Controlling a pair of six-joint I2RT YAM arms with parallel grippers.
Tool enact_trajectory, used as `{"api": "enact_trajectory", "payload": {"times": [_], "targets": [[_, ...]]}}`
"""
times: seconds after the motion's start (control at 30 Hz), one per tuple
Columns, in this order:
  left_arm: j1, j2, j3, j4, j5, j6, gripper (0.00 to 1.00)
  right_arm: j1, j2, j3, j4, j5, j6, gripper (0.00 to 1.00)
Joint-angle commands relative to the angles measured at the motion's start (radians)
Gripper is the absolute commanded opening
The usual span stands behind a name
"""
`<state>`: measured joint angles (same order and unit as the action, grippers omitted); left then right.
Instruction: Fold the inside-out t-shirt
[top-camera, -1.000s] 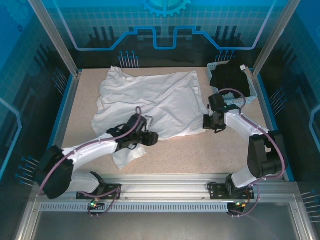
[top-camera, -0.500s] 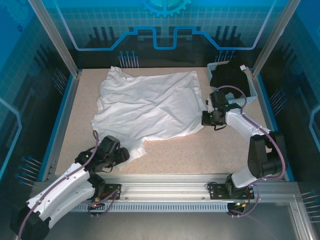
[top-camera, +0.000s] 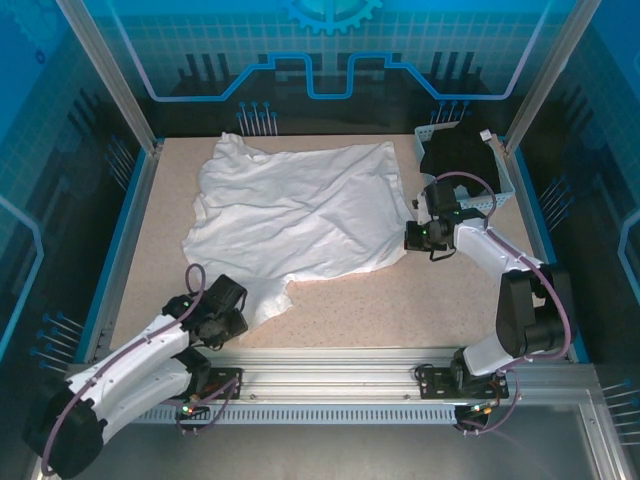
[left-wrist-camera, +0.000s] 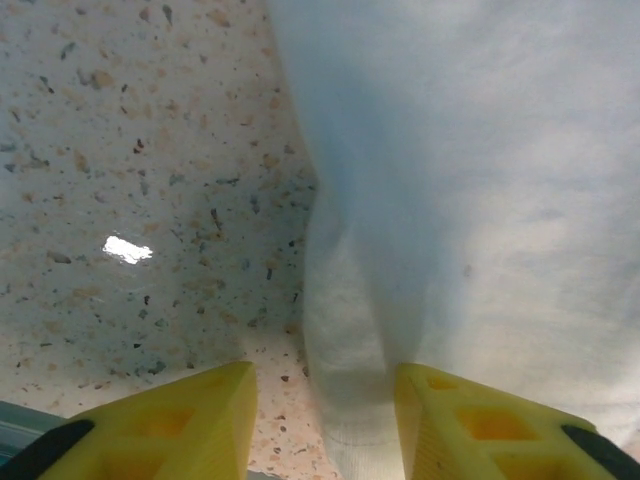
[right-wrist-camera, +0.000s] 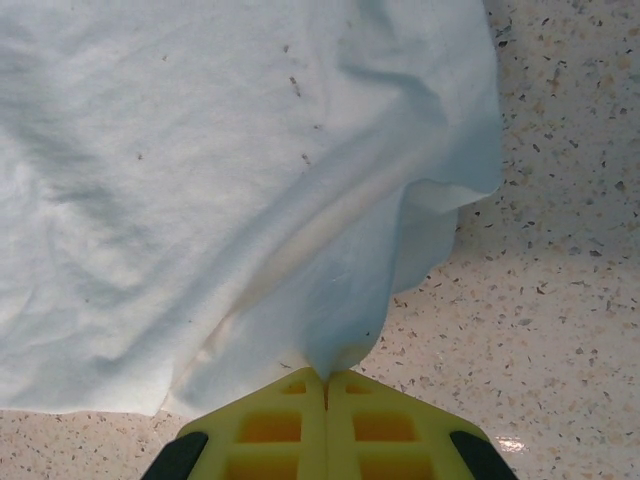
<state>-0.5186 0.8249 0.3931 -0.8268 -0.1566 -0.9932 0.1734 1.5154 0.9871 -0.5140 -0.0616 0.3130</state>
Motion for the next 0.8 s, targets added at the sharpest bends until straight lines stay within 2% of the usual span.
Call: {"api": "enact_trajectory", "payload": {"times": [0.0,0.17,0.23,0.5,0.67,0.77], "targets": [[0.007,0.030,-0.006,0.071,0.051,0.004,0.38,-0.012,-0.024,-0.009,0.002,-0.018,-0.013,0.00],[0.007,0.121,-0.026,0.192,0.104,0.026,0.38,-0.014,-0.020,-0.006,-0.003,-0.018,-0.012,0.00],[0.006,0.149,-0.032,0.221,0.114,0.034,0.35,-0.013,-0.023,-0.007,-0.006,-0.015,-0.013,0.00],[0.008,0.141,-0.055,0.265,0.124,0.036,0.00,-0.020,-0.026,-0.007,-0.005,-0.007,-0.012,0.00],[0.033,0.053,0.023,0.180,0.046,0.091,0.00,-0.053,-0.052,-0.025,0.013,-0.023,-0.002,0.00],[0.090,-0.025,0.106,0.118,-0.006,0.154,0.00,-0.120,-0.103,-0.050,0.041,-0.081,0.024,0.00]]}}
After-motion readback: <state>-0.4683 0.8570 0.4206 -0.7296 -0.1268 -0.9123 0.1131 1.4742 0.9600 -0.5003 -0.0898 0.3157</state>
